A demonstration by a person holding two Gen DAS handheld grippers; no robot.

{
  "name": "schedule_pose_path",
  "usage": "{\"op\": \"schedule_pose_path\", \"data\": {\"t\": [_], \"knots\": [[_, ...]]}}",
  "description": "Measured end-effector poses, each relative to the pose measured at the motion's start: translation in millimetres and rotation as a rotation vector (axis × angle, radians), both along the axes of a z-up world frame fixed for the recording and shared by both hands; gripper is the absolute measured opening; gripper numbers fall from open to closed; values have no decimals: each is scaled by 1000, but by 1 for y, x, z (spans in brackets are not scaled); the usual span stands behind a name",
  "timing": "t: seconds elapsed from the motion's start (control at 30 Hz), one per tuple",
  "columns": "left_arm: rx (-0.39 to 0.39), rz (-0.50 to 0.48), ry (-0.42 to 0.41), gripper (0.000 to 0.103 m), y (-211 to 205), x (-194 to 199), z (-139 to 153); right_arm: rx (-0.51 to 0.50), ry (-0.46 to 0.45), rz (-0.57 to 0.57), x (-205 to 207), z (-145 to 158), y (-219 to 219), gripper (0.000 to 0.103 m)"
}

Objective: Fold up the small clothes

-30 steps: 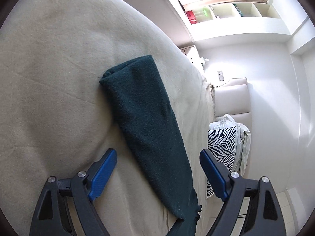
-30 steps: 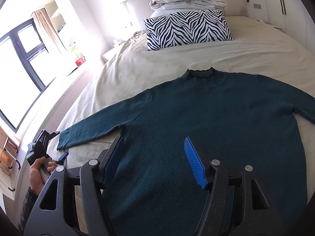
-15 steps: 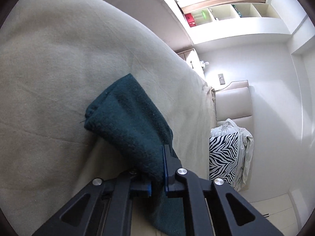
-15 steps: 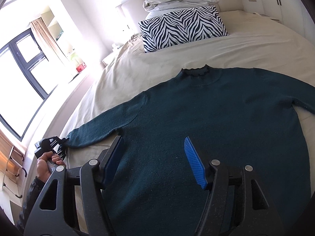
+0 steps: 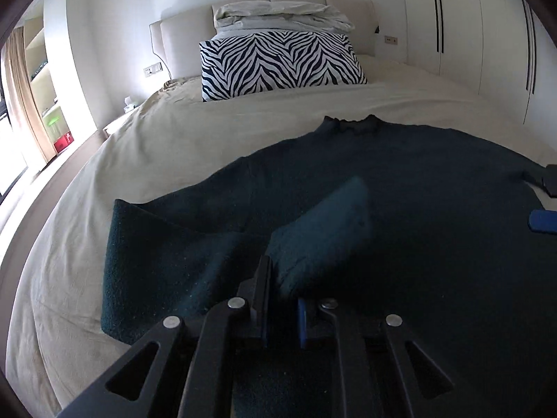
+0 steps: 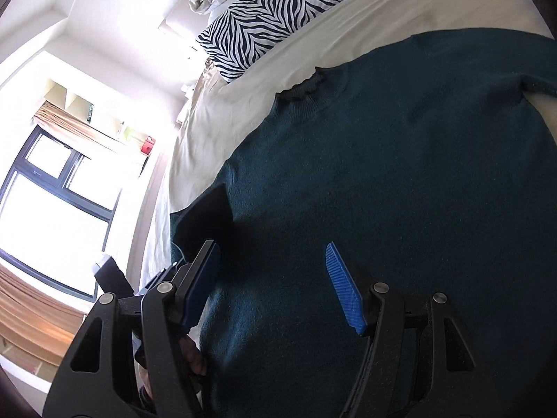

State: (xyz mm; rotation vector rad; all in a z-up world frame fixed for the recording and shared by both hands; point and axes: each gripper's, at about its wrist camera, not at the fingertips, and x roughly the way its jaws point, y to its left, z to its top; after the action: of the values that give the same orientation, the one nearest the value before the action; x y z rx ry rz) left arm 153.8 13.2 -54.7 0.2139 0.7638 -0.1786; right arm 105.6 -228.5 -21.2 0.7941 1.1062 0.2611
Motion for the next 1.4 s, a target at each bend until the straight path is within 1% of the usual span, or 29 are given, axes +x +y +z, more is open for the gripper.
{"op": "schedule_pose_path", "data": {"t": [0.07, 0.1, 0.13, 0.2, 0.3, 0.33, 0.43, 0.5, 0.53, 0.57, 0.6, 0.63, 0.67, 0.73, 0.77, 0.8, 0.87, 0.97, 1.13, 1.23, 1.33, 1.4], "knots": [[58, -1, 4, 19, -6, -7, -11, 63, 45, 1, 7, -19, -3, 62], [64, -5, 4, 22, -7, -10, -12, 98, 70, 3, 11, -28, -3, 62], [51, -5, 8, 24, -6, -9, -11, 130, 91, 4, 16, -36, -1, 62], [9, 17, 14, 30, 2, -11, -9, 192, 129, 16, 26, -51, 8, 62], [-67, 49, 41, 32, 15, -6, -10, 312, 169, 43, 42, -68, 29, 62], [-89, 58, 49, 32, 19, -2, -11, 338, 190, 51, 49, -71, 40, 62], [-144, 77, 49, 33, 29, -4, -10, 374, 247, 97, 63, -83, 66, 62], [-168, 85, 49, 38, 34, -5, -10, 372, 291, 107, 70, -92, 81, 62], [-180, 89, 49, 38, 36, -5, -10, 375, 313, 117, 72, -96, 89, 62], [-194, 94, 50, 38, 38, -5, -10, 386, 326, 121, 75, -101, 97, 56], [-205, 98, 50, 38, 40, -5, -10, 396, 337, 122, 76, -105, 102, 53], [-214, 100, 50, 39, 41, -5, -9, 402, 346, 125, 78, -108, 107, 47], [-221, 102, 51, 39, 42, -5, -9, 397, 348, 127, 80, -111, 111, 35], [-239, 106, 53, 40, 46, -6, -8, 353, 337, 140, 85, -112, 117, 21], [-251, 109, 56, 43, 47, -6, -7, 326, 319, 160, 88, -109, 119, 11], [-267, 111, 62, 48, 50, -6, -7, 294, 294, 180, 91, -103, 121, 9], [-311, 112, 68, 54, 57, -11, -4, 225, 241, 203, 96, -88, 117, 8], [-376, 116, 79, 54, 66, -16, 0, 121, 166, 204, 106, -64, 94, 7], [-497, 170, 88, 54, 96, -21, 6, -47, 110, 118, 122, -38, 30, 7], [-553, 207, 94, 50, 116, -16, 9, -118, 105, 65, 130, -33, -11, 7], [-603, 229, 112, 43, 131, -3, 10, -181, 108, 38, 136, -33, -39, 7], [-624, 230, 111, 36, 137, 6, 14, -203, 110, 30, 135, -33, -63, 7]]}}
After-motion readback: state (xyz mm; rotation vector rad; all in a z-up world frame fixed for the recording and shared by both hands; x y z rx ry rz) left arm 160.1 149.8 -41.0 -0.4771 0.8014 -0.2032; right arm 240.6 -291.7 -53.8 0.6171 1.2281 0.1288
